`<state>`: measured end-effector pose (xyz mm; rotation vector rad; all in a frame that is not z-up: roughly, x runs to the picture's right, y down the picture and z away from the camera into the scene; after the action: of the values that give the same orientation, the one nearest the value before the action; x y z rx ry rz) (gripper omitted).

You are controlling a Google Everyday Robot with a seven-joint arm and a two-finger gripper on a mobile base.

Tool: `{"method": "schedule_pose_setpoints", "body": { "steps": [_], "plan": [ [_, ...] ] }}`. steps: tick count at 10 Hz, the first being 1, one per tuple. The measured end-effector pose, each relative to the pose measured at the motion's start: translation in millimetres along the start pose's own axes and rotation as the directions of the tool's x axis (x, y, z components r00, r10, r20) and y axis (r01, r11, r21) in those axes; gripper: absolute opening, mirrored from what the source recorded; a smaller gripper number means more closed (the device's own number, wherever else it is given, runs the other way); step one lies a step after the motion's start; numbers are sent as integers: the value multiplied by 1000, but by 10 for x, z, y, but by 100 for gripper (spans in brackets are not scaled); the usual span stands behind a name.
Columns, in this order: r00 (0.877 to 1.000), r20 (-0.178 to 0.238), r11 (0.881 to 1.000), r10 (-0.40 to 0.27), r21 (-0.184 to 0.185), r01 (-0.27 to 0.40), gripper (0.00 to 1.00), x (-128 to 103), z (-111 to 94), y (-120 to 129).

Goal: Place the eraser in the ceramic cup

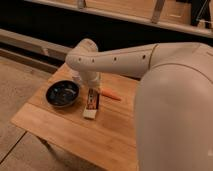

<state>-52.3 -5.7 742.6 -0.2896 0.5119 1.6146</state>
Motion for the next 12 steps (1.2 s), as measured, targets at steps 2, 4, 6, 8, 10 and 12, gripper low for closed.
{"method": "schedule_pose_setpoints", "body": {
  "steps": [2,4,6,8,10,12],
  "plan": [
    [998,66,1000,22,15,-23,0,-438,-232,110],
    [996,77,999,39,35,-42,0,-659,-249,163],
    [996,82,997,38,57,-43,0,-843,-223,270],
    [996,89,997,19,70,-26,0,-1012,-217,462],
    [993,115,998,2,62,-9,0,-1197,-260,646],
    [982,186,1000,-15,11,13,0,-1437,-367,882]
  ]
}}
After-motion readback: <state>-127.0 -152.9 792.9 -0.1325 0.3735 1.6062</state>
